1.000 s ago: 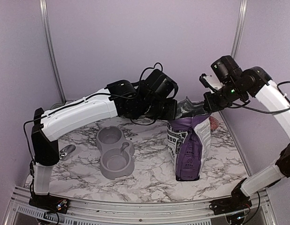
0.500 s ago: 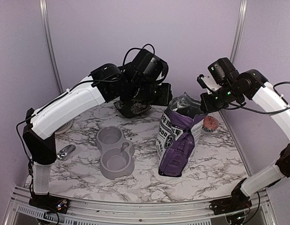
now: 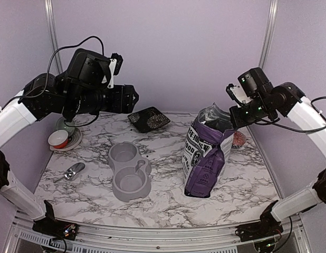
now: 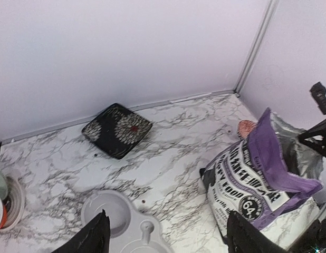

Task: Serve the pet food
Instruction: Open the pet food bag at the center of the board, then adjust the pet food bag at the center of the board.

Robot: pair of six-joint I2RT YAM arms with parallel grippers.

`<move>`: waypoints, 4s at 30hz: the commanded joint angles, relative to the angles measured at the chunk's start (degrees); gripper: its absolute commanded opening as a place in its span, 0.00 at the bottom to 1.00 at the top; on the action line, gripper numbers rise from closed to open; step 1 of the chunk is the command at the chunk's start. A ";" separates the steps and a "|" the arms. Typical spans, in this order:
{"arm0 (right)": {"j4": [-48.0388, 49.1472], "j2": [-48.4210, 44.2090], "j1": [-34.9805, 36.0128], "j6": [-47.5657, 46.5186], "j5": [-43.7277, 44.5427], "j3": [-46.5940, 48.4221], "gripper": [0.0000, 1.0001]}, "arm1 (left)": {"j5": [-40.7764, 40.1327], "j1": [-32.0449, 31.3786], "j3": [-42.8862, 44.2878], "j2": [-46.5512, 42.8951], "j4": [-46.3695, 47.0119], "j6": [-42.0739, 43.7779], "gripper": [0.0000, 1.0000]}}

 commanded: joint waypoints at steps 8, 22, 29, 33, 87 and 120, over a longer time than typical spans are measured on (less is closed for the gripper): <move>13.93 -6.15 -1.77 -7.67 9.03 5.13 0.00 | -3.75 3.05 -25.19 -13.00 0.72 -6.54 0.78; 8.68 -5.87 -1.82 -14.06 21.37 14.50 0.00 | -2.27 4.82 -33.49 -14.08 0.72 -5.82 0.82; 9.94 -4.89 -1.77 -12.12 13.41 14.15 0.00 | -2.13 6.14 -38.43 -16.29 0.51 -7.45 0.83; 13.24 -5.91 -1.76 -10.09 7.29 7.82 0.00 | -1.92 7.51 -41.15 -18.48 -0.56 -9.27 0.83; 14.46 -16.45 -11.30 -5.65 -15.75 1.81 0.60 | 18.36 34.84 -48.32 -6.82 -4.59 5.75 0.72; 10.91 -18.15 -11.24 -8.06 -16.51 2.91 0.63 | 7.53 31.78 -38.39 10.50 -13.81 15.07 0.56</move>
